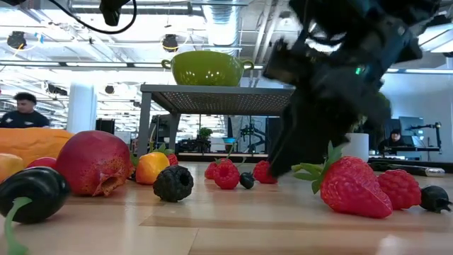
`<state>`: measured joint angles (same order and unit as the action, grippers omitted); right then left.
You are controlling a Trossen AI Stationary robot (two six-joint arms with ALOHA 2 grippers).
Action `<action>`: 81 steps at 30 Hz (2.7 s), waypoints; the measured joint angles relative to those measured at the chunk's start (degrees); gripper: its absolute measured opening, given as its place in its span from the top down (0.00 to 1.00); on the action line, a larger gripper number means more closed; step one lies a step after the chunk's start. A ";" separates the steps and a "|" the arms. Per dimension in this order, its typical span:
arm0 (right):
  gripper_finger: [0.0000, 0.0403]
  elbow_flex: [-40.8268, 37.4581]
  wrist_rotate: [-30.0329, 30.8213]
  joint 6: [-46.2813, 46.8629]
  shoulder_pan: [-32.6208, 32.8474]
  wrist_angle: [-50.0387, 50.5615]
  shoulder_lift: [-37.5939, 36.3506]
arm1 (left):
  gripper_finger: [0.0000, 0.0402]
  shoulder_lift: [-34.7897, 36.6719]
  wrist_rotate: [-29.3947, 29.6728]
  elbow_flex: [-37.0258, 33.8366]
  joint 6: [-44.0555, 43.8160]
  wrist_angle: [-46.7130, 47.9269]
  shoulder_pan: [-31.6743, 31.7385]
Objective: Pick & Place Fruit
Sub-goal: Put the red raspberry into the green strainer bowl on the shelf
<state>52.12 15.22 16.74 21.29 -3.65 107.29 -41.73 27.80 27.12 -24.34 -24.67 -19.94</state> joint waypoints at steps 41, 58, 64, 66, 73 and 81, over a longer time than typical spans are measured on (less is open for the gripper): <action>0.78 12.38 -2.73 -7.62 -0.61 11.35 3.34 | 0.28 0.00 0.01 0.02 0.00 -1.35 0.00; 0.77 51.17 1.46 -33.72 -5.82 42.89 3.21 | 0.28 0.00 -0.01 0.02 0.00 -1.37 -0.01; 0.77 56.58 1.79 -34.95 -13.11 47.55 3.19 | 0.28 0.00 -0.01 0.02 0.00 -1.37 -0.02; 0.77 56.96 1.57 -34.57 -15.92 48.15 3.19 | 0.28 0.00 -0.01 0.02 0.00 -1.37 0.00; 0.77 56.96 -1.98 -29.88 -24.85 50.99 3.19 | 0.28 0.00 -0.01 0.02 0.00 -1.38 -0.01; 0.77 56.96 -8.10 -27.54 -28.49 52.81 3.43 | 0.28 0.00 -0.01 0.02 0.00 -1.43 0.00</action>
<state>109.08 7.12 -10.80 -7.20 49.17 110.72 -41.74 27.79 27.14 -24.34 -26.10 -19.94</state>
